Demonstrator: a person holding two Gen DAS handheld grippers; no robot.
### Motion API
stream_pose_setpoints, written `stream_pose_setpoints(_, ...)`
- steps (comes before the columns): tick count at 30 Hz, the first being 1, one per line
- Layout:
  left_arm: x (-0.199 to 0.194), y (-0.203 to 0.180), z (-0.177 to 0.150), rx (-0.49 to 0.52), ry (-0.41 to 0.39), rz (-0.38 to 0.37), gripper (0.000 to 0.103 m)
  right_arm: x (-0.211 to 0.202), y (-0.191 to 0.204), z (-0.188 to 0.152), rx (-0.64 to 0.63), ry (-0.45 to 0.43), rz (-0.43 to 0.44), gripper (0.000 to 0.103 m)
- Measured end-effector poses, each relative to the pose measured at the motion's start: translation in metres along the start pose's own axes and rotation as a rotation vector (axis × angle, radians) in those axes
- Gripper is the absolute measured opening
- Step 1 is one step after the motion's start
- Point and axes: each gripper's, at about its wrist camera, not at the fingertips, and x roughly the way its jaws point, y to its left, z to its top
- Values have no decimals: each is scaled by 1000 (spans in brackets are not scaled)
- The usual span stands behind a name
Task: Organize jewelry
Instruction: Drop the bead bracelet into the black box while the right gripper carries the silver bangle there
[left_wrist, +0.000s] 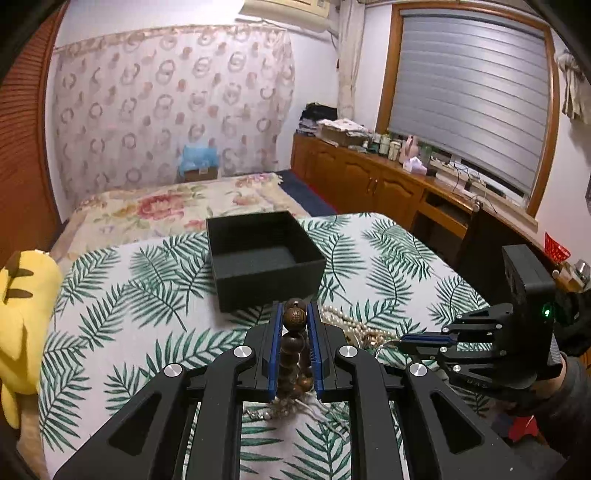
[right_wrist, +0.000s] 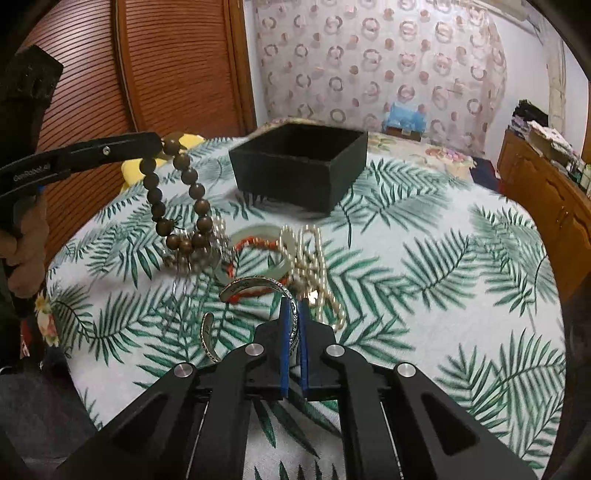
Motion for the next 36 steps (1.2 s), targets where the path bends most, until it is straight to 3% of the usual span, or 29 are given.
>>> stream_pose_setpoints(12,-5,11,34,17,-54,29,12,1,-8,64,-83,-89,-72,5)
stream_pose_setpoints(22,5,21,70,44,-84,64,12,44,-26,126,-91,-147,-116,5)
stream_pose_setpoints(29,21,29,89,55,-80,94,12,76,-29,143,-105,-142,-123,5)
stream_pose_setpoints(36,46,37,94,38,-59,94,12,95,-21,140,-146,-129,-105,7)
